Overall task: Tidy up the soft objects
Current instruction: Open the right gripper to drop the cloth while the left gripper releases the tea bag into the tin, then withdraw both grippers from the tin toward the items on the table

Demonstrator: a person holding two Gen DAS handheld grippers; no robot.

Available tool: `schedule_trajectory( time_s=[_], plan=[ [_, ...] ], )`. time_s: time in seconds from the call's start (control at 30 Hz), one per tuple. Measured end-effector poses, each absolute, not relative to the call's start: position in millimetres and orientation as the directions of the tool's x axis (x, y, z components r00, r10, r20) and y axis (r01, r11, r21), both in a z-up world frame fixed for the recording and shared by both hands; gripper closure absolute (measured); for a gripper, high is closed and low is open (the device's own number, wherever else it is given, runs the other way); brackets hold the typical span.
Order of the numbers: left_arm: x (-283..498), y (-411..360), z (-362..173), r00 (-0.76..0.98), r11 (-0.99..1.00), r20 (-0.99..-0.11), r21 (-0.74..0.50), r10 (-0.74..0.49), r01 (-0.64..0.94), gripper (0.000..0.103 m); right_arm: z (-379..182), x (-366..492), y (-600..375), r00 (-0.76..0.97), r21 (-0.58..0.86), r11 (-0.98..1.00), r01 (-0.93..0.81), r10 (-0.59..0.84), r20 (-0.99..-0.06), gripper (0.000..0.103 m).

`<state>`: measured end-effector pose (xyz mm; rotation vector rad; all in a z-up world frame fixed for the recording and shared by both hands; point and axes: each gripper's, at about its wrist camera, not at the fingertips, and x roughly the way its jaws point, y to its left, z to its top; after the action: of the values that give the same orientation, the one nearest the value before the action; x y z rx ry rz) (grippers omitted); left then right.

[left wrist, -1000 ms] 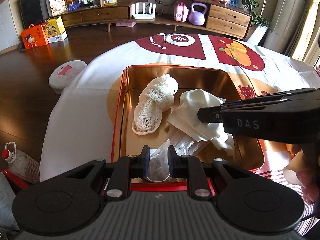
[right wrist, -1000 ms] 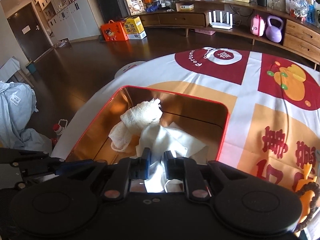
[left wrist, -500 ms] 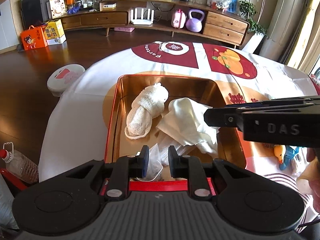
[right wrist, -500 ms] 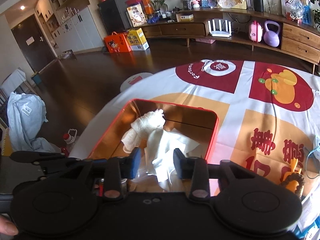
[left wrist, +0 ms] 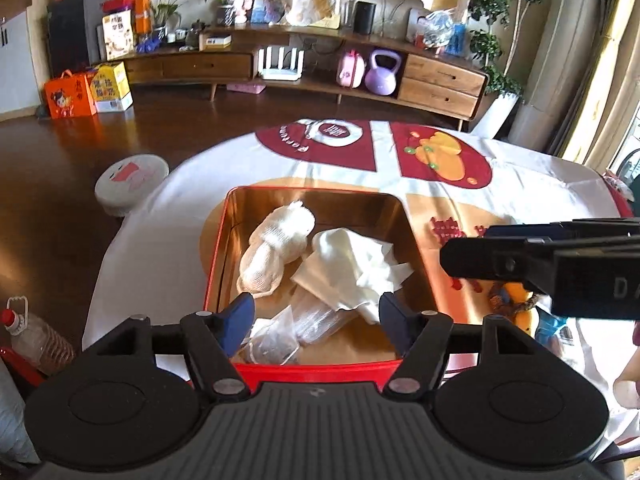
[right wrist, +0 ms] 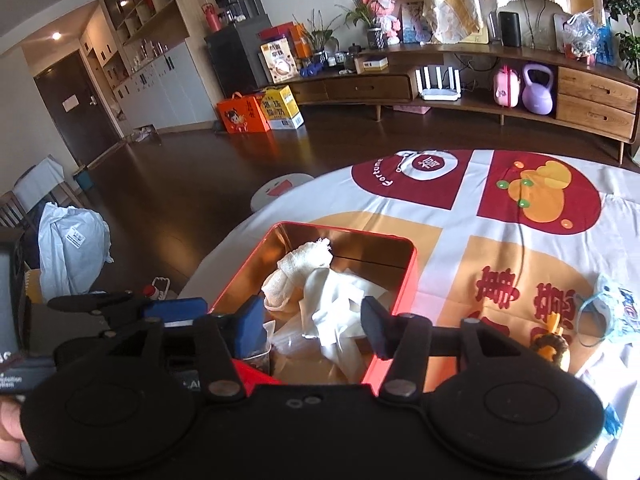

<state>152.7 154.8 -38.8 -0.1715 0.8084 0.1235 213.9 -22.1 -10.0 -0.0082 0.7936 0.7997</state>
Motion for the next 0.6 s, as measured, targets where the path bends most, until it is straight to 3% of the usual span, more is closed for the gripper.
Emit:
schedule_trajectory(
  time_s=[0.23, 0.5, 0.6],
  plan=[
    [145.8, 137.5, -27.0, 0.707, 0.982, -0.706, -0.105, 0.037, -0.157, 0.035, 3.1, 200.2, -58.4, 0.473, 0.287, 0.727, -0.624, 0.643, -0.602, 0.036],
    [137.2, 112.0, -14.4, 0.739, 0.987, -0.674, -0.111, 0.008, -0.112, 0.031, 13.6, 185.1, -105.5, 0.539, 0.27, 0.76, -0.591, 0.621, -0.569, 0.018],
    [134.7, 99.9, -10.7, 0.749, 0.99, -0.663, -0.108, -0.003, -0.091, 0.023, 15.3, 180.7, -124.2, 0.562, 0.268, 0.774, -0.573, 0.609, -0.56, 0.009]
  ],
)
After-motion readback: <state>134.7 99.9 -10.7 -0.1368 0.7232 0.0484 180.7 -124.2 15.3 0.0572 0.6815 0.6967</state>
